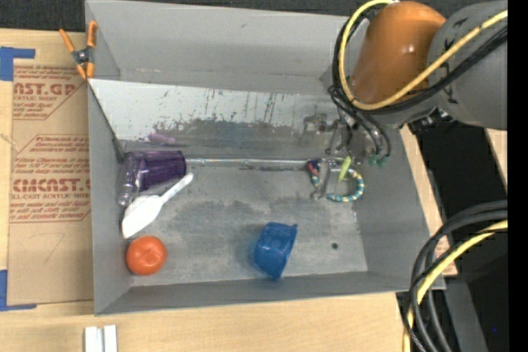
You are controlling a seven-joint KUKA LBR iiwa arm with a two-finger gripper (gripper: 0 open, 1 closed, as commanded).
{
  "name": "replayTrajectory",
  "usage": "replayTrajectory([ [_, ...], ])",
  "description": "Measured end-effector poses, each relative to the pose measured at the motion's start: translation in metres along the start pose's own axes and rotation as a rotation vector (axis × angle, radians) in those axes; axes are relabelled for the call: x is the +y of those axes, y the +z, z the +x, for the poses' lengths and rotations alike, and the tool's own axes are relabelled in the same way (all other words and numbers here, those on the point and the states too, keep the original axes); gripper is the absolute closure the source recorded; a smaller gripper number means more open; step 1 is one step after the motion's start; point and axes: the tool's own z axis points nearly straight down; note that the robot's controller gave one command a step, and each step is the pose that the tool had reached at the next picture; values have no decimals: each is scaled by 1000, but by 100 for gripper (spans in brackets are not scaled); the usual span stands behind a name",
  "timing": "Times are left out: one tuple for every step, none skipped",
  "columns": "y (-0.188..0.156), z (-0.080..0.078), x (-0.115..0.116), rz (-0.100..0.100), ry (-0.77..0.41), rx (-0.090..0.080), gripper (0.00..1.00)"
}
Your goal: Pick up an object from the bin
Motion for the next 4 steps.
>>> replayTrajectory([
  [110,7,-93,-23,58,3,0],
  [107,9,-100,-4,61,2,0],
  [78,-1,-116,-19,57,3,0],
  [108,7,-115,-6,197,-2,0],
])
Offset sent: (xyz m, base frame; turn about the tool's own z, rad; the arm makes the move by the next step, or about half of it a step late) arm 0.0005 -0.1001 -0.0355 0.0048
